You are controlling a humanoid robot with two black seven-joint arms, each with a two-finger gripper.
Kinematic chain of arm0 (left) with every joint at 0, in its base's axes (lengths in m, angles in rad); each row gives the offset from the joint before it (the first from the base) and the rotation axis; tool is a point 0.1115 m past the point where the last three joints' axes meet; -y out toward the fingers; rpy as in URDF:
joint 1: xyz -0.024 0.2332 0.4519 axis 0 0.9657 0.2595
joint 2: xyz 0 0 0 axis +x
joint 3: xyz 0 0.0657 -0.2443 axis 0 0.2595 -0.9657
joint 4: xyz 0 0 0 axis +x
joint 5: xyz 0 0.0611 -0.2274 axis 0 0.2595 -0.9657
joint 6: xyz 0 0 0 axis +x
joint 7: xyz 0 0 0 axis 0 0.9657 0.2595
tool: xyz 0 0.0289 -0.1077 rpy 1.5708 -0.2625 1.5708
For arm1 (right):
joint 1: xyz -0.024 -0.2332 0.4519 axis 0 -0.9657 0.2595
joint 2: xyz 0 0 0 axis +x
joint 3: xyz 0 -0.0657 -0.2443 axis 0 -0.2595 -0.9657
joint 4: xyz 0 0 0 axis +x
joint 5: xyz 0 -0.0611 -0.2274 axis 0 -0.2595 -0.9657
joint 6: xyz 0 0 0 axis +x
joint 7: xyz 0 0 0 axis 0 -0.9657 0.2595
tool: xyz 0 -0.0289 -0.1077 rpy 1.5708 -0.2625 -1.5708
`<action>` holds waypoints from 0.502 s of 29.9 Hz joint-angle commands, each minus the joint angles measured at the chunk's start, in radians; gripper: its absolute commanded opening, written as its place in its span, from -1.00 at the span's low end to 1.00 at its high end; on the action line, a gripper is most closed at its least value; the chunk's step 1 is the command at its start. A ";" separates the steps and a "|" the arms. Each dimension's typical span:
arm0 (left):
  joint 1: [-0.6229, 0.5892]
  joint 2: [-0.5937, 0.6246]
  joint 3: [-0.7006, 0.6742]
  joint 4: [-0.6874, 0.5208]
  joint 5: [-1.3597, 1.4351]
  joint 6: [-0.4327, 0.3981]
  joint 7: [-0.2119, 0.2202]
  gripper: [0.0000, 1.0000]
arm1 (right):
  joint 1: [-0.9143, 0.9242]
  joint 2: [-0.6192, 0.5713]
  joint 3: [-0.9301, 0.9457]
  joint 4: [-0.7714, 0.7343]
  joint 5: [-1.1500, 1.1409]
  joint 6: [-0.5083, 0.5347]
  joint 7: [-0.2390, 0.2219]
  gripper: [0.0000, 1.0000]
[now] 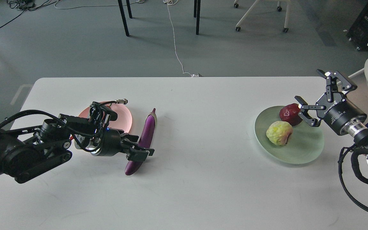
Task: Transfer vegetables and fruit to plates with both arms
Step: 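Move the left gripper to the purple eggplant and grasp it, then lift the eggplant onto the pink plate and release it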
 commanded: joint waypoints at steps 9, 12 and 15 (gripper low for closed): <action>0.007 -0.002 0.000 0.017 0.001 0.002 0.000 0.32 | 0.000 -0.001 0.000 0.000 -0.002 0.001 0.000 0.95; 0.008 -0.002 0.000 0.017 0.002 0.002 0.000 -0.34 | 0.000 -0.001 0.000 0.000 -0.002 0.001 0.000 0.95; 0.014 0.000 0.000 0.017 0.001 0.002 0.000 -0.62 | 0.000 -0.001 0.000 0.000 -0.002 0.001 0.000 0.95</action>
